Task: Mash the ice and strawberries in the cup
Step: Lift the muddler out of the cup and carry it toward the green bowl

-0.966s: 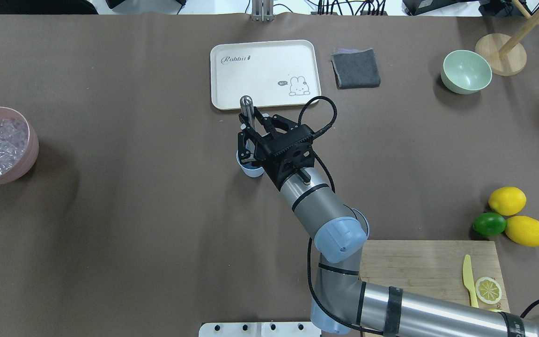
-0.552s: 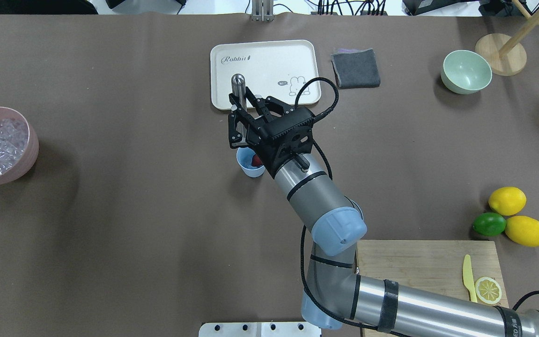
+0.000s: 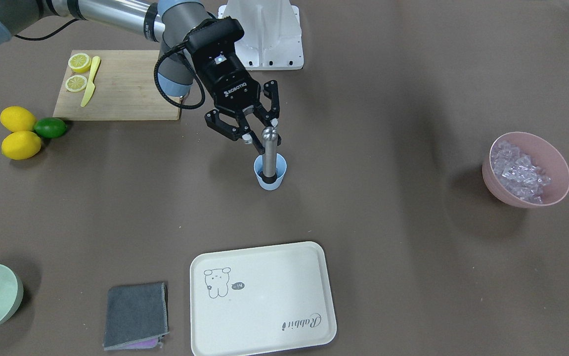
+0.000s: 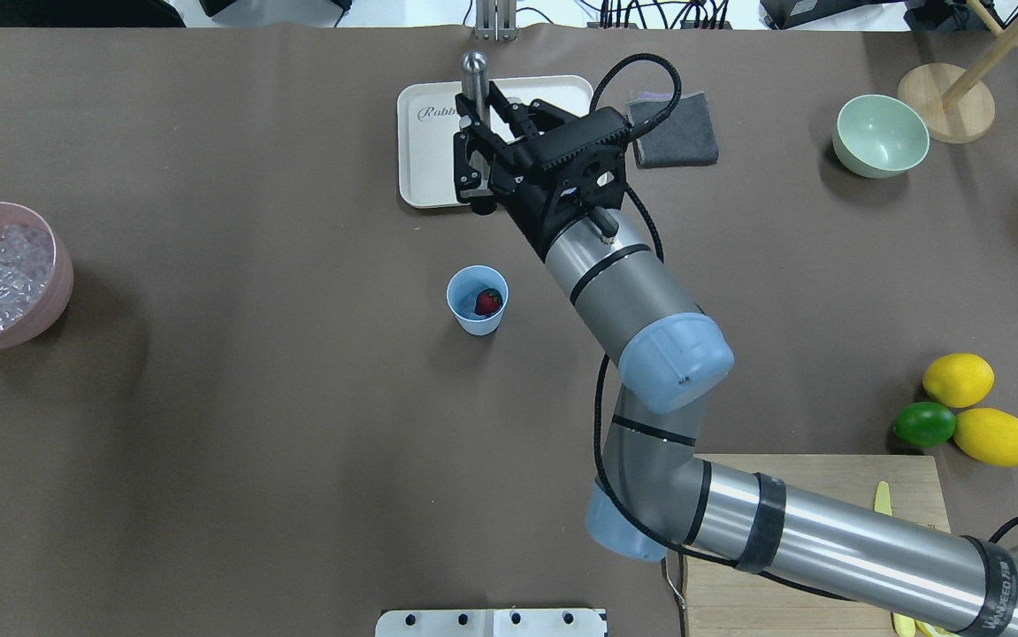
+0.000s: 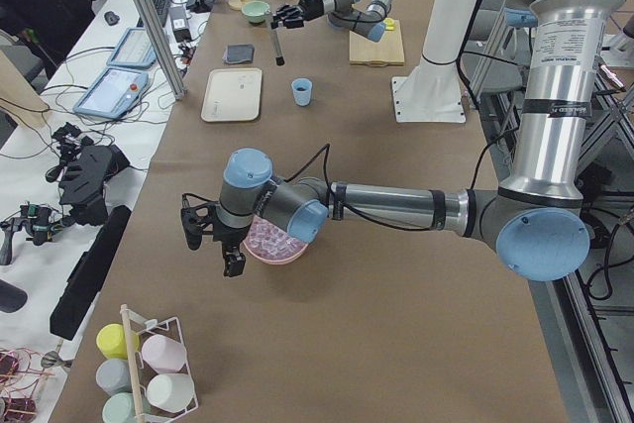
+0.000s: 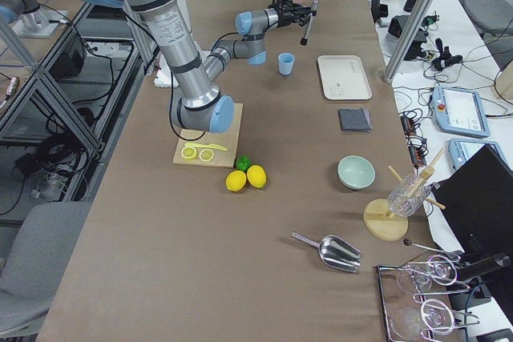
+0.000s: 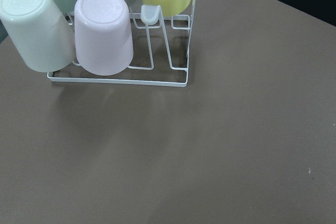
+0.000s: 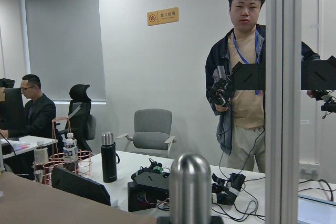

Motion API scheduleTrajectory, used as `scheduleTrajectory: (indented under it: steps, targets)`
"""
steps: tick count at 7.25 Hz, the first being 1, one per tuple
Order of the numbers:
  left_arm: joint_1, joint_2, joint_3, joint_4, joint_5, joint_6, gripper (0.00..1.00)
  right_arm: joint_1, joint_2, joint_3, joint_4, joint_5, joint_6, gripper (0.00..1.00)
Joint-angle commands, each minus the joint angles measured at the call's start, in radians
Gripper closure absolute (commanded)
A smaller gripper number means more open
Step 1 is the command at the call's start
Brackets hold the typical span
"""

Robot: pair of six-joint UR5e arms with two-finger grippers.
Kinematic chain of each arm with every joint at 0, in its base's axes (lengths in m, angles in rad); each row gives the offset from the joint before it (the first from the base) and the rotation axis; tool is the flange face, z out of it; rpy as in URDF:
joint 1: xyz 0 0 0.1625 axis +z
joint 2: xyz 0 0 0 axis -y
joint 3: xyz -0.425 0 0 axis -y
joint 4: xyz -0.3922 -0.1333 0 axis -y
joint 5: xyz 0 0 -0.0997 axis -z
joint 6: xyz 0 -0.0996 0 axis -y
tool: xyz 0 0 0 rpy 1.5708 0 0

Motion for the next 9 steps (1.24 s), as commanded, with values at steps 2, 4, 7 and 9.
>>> scheduleTrajectory:
  steps: [2, 4, 7, 9]
  targets:
    - [0.009, 0.016, 0.022, -0.137, 0.0, 0.167, 0.02, 0.228, -0.076, 0.068, -0.407, 0.21, 0.192, 1.0]
    - [0.01, 0.011, 0.016, -0.14, 0.0, 0.236, 0.02, 0.424, -0.13, 0.057, -0.606, 0.552, 0.205, 1.0]
    - [0.015, 0.019, 0.036, -0.267, 0.002, 0.263, 0.02, 0.595, -0.124, 0.065, -0.988, 0.994, 0.196, 1.0]
    - [0.015, 0.019, 0.048, -0.309, 0.002, 0.295, 0.02, 0.614, -0.127, -0.001, -1.096, 1.092, 0.188, 1.0]
